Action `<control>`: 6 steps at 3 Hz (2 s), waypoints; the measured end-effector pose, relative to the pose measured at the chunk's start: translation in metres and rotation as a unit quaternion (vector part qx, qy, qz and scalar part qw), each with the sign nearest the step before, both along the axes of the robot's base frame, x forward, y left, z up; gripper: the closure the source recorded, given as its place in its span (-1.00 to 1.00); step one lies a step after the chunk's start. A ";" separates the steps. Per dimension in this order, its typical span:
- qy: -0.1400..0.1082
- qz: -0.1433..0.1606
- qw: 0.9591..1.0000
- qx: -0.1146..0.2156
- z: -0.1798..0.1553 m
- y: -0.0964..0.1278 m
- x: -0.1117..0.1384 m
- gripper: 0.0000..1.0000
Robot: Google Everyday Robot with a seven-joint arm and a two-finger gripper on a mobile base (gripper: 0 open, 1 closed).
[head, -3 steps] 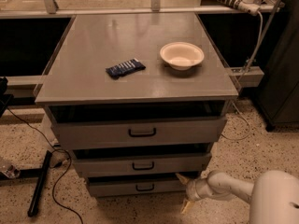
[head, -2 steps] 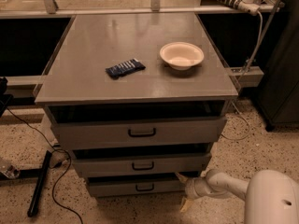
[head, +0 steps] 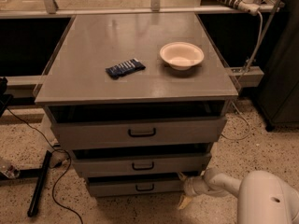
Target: Open bottom drawer
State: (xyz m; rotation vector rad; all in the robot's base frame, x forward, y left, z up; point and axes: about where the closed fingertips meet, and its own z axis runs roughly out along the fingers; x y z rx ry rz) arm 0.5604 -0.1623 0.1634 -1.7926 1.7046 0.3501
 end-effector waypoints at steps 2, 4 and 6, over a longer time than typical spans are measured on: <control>0.000 0.000 1.000 0.000 0.000 0.000 0.000 -0.63; 0.015 0.022 1.000 0.014 0.014 -0.011 -0.033 0.30; 0.016 0.022 1.000 0.015 0.022 -0.014 -0.041 0.71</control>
Offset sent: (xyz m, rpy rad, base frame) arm 0.0000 0.0000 -0.0002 0.0001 0.0000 -0.0002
